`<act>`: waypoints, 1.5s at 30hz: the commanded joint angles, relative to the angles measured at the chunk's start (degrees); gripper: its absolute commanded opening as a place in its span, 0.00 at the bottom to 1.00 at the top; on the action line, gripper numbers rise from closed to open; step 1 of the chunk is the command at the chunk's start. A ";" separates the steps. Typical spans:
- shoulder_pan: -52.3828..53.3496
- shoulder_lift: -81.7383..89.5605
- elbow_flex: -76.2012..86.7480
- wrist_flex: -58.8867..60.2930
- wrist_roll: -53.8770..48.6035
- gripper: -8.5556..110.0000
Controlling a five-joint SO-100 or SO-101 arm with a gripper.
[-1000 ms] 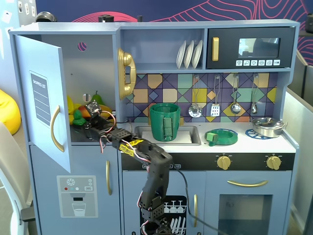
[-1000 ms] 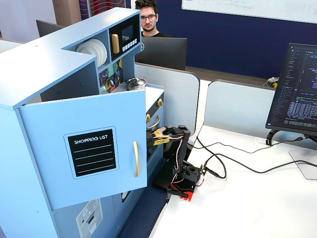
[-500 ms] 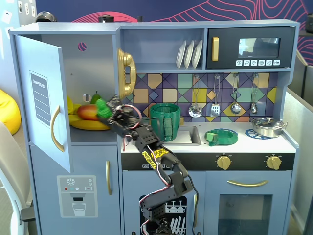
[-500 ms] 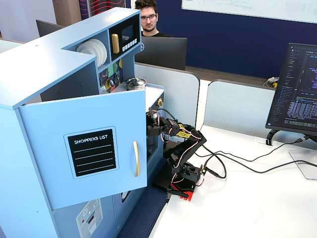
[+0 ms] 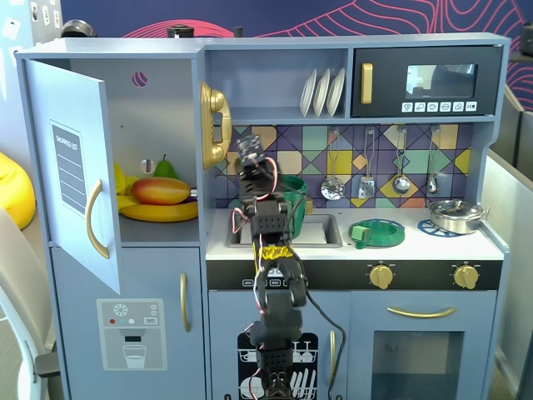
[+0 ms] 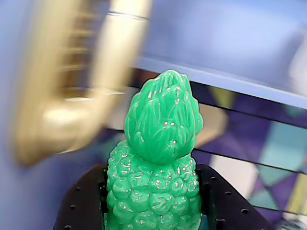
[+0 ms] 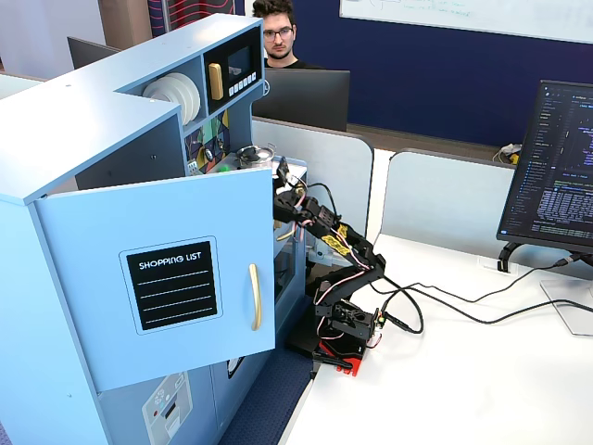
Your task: Pick up the green pineapple from the left cabinet and place it in the green recipient
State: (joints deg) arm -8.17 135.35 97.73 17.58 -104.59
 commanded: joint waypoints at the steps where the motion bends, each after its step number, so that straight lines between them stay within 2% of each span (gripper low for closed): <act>1: 5.10 -11.34 -12.48 -2.29 4.39 0.07; 9: 7.56 -31.55 -23.64 -7.65 6.33 0.07; 17: 7.21 -39.90 -28.74 -9.32 7.21 0.07; 21: 7.29 -40.43 -28.65 -8.09 7.73 0.19; 28: 7.91 -38.76 -28.04 -7.47 8.70 0.27; 37: 8.88 -34.10 -24.17 -6.42 8.17 0.27; 45: 8.70 -8.96 -7.56 3.87 7.65 0.27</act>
State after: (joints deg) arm 0.35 111.80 85.25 16.44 -96.68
